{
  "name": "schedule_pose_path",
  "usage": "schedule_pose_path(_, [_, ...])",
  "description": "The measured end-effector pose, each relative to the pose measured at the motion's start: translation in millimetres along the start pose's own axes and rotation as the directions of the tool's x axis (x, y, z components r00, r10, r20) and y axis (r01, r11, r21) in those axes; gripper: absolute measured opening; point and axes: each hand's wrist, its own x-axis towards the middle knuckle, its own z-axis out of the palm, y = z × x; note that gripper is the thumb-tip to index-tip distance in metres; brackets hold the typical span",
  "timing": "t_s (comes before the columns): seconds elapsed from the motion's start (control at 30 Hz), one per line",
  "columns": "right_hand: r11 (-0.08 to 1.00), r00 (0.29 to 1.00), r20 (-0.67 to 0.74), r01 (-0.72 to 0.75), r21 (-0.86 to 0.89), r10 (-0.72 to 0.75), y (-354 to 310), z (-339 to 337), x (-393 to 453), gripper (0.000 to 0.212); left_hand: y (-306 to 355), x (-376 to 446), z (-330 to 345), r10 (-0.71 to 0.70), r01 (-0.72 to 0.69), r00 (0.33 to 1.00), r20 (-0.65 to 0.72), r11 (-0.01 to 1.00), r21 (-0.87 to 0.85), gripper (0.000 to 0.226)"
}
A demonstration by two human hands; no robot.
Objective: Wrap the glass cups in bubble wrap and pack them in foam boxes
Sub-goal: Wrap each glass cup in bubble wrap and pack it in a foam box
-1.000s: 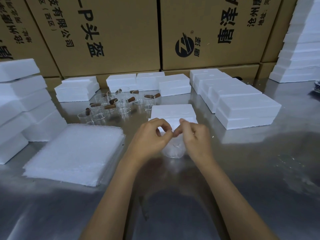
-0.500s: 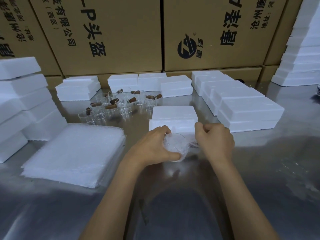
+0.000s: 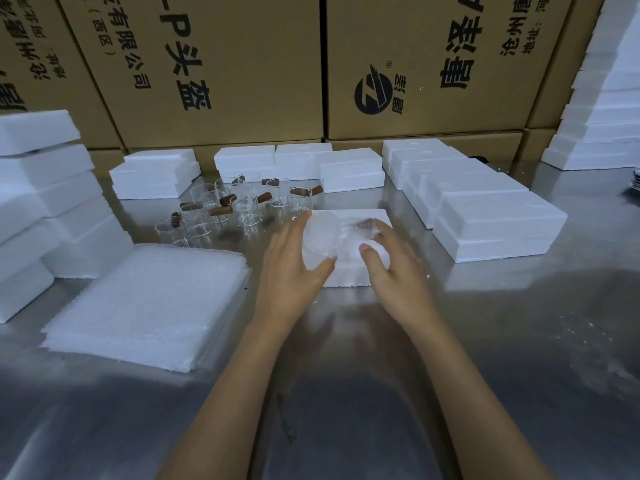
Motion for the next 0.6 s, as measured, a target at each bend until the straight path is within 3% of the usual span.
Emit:
schedule_pose_path(0.17, [0.982, 0.995, 0.098, 0.035, -0.187, -0.017, 10, 11, -3, 0.055, -16, -5, 13, -0.116, 0.113, 0.991, 0.072, 0.993, 0.044, 0.072])
schedule_pose_path(0.37, [0.982, 0.997, 0.068, 0.034, -0.185, -0.022, 13, 15, -5, 0.069, -18, -7, 16, -0.090, 0.088, 0.992, 0.091, 0.996, 0.022, 0.065])
schedule_pose_path(0.6, [0.958, 0.996, 0.064, 0.083, -0.274, -0.068, 18, 17, -5, 0.057, -17, -7, 16, -0.063, 0.064, 0.992, 0.107, 0.998, -0.008, 0.054])
